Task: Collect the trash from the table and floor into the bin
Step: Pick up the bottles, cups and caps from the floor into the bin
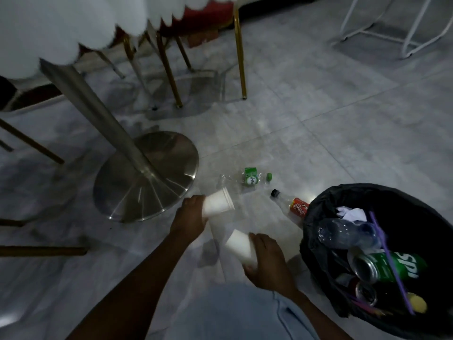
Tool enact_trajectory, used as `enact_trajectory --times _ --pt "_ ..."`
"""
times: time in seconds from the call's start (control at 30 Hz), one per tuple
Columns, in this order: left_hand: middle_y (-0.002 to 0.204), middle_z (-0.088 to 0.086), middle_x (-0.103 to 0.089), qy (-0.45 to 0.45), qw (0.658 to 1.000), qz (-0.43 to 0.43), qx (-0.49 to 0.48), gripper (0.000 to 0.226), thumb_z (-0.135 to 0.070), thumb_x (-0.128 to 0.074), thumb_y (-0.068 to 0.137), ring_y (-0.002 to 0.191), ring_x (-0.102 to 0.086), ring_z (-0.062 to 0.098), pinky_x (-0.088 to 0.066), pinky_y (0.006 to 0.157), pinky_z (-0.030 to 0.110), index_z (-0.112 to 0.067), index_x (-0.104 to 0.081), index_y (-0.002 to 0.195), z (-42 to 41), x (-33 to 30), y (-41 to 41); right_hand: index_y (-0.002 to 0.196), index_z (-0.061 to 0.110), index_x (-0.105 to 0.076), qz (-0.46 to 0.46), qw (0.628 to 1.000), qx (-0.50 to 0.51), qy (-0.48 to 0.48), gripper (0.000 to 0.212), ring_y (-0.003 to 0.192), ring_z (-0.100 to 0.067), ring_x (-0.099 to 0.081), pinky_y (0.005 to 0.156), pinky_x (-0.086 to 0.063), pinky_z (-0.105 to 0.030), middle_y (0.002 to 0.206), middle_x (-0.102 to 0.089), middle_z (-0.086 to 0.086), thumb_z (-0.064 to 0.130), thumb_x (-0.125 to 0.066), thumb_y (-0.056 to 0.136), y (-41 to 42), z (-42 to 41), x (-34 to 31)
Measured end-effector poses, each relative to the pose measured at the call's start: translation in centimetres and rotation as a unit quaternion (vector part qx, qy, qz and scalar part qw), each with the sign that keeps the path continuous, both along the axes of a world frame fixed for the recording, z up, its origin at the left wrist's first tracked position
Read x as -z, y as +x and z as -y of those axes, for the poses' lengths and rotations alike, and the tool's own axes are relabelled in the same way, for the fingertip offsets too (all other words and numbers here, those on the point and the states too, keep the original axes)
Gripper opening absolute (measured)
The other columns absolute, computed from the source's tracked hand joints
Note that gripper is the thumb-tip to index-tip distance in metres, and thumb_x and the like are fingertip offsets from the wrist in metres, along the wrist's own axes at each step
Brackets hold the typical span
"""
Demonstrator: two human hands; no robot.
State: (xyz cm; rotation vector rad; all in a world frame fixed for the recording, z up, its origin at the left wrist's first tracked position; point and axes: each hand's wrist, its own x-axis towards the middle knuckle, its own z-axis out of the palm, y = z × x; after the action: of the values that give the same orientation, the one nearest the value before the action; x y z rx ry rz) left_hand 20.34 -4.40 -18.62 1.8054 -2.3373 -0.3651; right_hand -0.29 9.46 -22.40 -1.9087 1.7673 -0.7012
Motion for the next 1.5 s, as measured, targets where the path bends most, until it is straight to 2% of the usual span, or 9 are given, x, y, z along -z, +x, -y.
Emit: enact_trajectory --times 0.13,0.33,0.43,0.5,0.67,0.87,1.13,1.33,1.5 --pt "0.120 0.014 -0.059 -0.049 0.998 -0.041 0.007 0.056 -0.014 -0.077 0.072 0.111 -0.055 0.031 -0.046 0.092 0.041 -0.009 -0.055 0.123 0.5 -6.5 -2.1 0.127 0.022 -0.035 0.055 0.998 -0.019 -0.032 0.072 0.095 -0.028 -0.057 0.079 -0.050 -0.037 0.110 -0.057 -0.008 0.045 -0.058 0.063 -1.6 -0.3 -5.9" --pt "0.115 0.006 -0.061 -0.024 0.989 -0.030 0.143 0.056 -0.035 -0.076 0.068 0.104 -0.058 0.026 -0.048 0.086 0.038 -0.018 -0.057 0.118 0.4 -13.2 -10.4 0.122 0.012 -0.051 0.082 0.984 0.111 -0.116 0.067 0.102 -0.026 -0.053 0.083 -0.046 -0.035 0.111 -0.056 -0.007 0.031 -0.071 0.061 -9.1 -4.6 -13.2" --pt "0.114 0.004 -0.063 -0.009 0.970 -0.008 0.241 0.054 -0.036 -0.076 0.068 0.101 -0.058 0.021 -0.049 0.083 0.034 -0.019 -0.059 0.116 -1.3 -15.1 -16.3 0.120 0.011 -0.056 0.042 0.980 0.171 -0.096 0.061 0.102 -0.027 -0.053 0.085 -0.044 -0.037 0.110 -0.059 -0.009 0.041 -0.062 0.067 -14.3 -7.5 -13.2" --pt "0.113 0.003 -0.063 0.013 0.956 0.006 0.294 0.050 -0.036 -0.074 0.070 0.101 -0.057 0.020 -0.050 0.082 0.036 -0.019 -0.060 0.115 -2.7 -15.7 -20.4 0.121 0.014 -0.055 0.020 0.982 0.184 -0.037 0.061 0.101 -0.030 -0.055 0.083 -0.046 -0.038 0.110 -0.060 -0.009 0.039 -0.063 0.066 -17.5 -9.4 -12.3" --pt "0.119 0.006 -0.060 0.049 0.919 0.065 0.387 0.059 -0.033 -0.076 0.071 0.106 -0.053 0.022 -0.043 0.089 0.032 -0.016 -0.056 0.124 -4.4 -15.8 -27.6 0.117 0.016 -0.059 -0.069 0.987 0.146 0.029 0.070 0.093 -0.027 -0.058 0.078 -0.049 -0.037 0.106 -0.062 -0.003 0.042 -0.073 0.053 -22.2 -11.9 -10.1" --pt "0.122 0.005 -0.059 0.061 0.921 0.102 0.372 0.063 -0.040 -0.073 0.074 0.109 -0.052 0.023 -0.045 0.092 0.037 -0.019 -0.053 0.129 -3.9 -13.9 -29.4 0.105 0.009 -0.067 -0.070 0.988 0.135 -0.017 0.071 0.083 -0.034 -0.067 0.071 -0.054 -0.046 0.098 -0.070 -0.012 0.017 -0.090 0.038 -22.0 -12.2 -9.8" --pt "0.150 0.003 -0.038 0.086 0.928 0.100 0.348 0.080 -0.043 -0.070 0.081 0.132 -0.039 0.021 -0.033 0.104 0.031 -0.018 -0.030 0.147 -2.7 -13.5 -26.8 0.125 0.008 -0.057 -0.052 0.982 0.174 -0.046 0.084 0.111 -0.034 -0.057 0.093 -0.046 -0.048 0.122 -0.061 -0.013 0.026 -0.091 0.050 -20.6 -11.5 -9.3" --pt "0.150 0.000 -0.037 0.055 0.953 0.069 0.289 0.077 -0.043 -0.067 0.083 0.133 -0.039 0.019 -0.035 0.108 0.034 -0.021 -0.030 0.147 -2.2 -13.2 -20.7 0.127 0.009 -0.054 0.009 0.980 0.159 -0.118 0.071 0.120 -0.031 -0.049 0.100 -0.037 -0.043 0.130 -0.056 -0.012 0.022 -0.084 0.064 -16.8 -9.4 -11.7" --pt "0.148 0.002 -0.040 0.036 0.971 0.080 0.220 0.074 -0.046 -0.065 0.083 0.133 -0.038 0.022 -0.034 0.107 0.033 -0.021 -0.033 0.145 -2.2 -10.6 -12.7 0.129 0.008 -0.053 0.044 0.987 0.126 -0.090 0.064 0.124 -0.031 -0.046 0.106 -0.033 -0.038 0.134 -0.052 -0.012 0.023 -0.077 0.071 -12.5 -6.3 -10.9"
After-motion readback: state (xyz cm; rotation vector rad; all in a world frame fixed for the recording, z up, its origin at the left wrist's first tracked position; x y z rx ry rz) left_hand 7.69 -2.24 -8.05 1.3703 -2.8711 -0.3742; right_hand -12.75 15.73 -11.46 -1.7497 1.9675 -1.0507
